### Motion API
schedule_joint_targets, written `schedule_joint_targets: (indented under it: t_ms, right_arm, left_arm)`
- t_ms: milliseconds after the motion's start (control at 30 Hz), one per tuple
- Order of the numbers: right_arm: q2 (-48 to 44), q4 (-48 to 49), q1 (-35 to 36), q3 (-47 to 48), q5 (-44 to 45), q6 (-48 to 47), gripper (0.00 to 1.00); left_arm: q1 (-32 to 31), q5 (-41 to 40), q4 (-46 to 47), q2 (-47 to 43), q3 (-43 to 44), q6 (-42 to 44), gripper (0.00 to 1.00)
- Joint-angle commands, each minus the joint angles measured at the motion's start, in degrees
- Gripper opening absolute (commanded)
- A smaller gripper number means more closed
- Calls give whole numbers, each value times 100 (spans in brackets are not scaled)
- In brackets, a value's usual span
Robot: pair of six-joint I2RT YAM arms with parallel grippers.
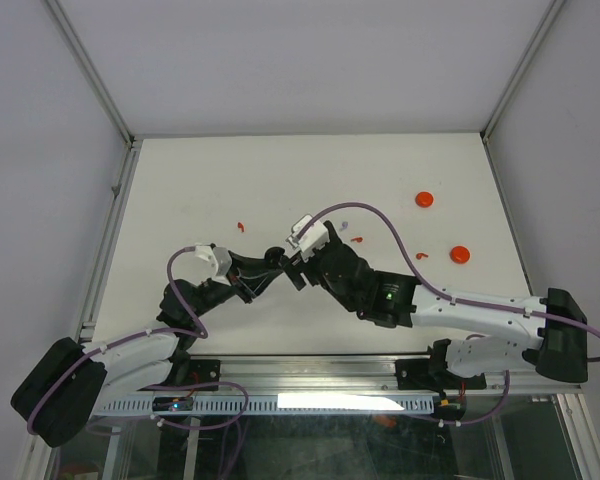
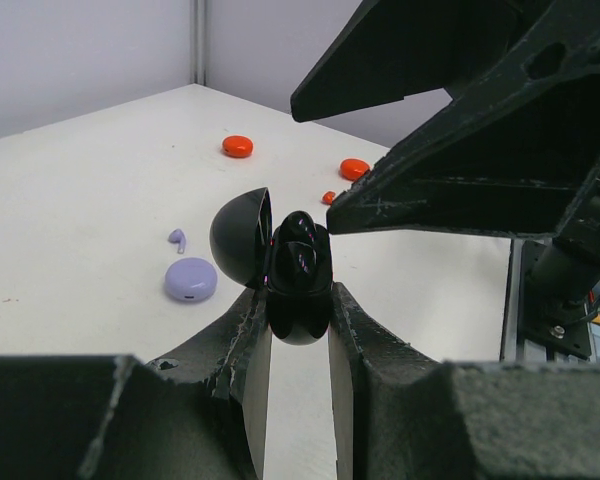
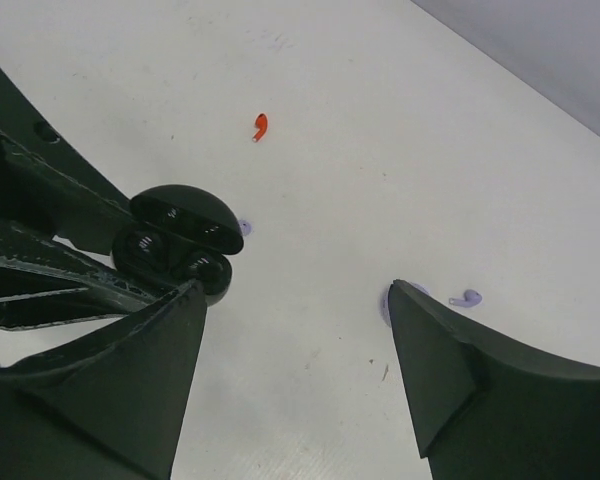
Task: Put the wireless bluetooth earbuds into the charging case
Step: Place the earbud in the charging case, then close the charging case.
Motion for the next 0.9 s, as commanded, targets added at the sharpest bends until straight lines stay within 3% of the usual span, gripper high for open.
schedule_joint_targets:
  t_ms: [0, 267, 533, 733, 867]
  right_arm:
    - [-302, 155, -138, 20, 174, 40, 77]
    - [-527, 22, -561, -90, -473, 254, 77]
    - [-782, -229, -1637, 64, -2967, 1091, 80]
    - [-626, 281, -2252, 42, -4686, 2046, 84]
    - [-411, 689, -2456, 7, -5378, 2637, 87]
  left_arm:
    - [28, 52, 405, -96, -67, 70, 4]
    - [22, 178, 452, -104, -95, 127, 4]
    - [28, 272, 508, 161, -23, 93, 4]
    - [22, 660, 1036, 568, 66, -188, 4]
    - [24, 910, 1401, 808, 194, -433, 4]
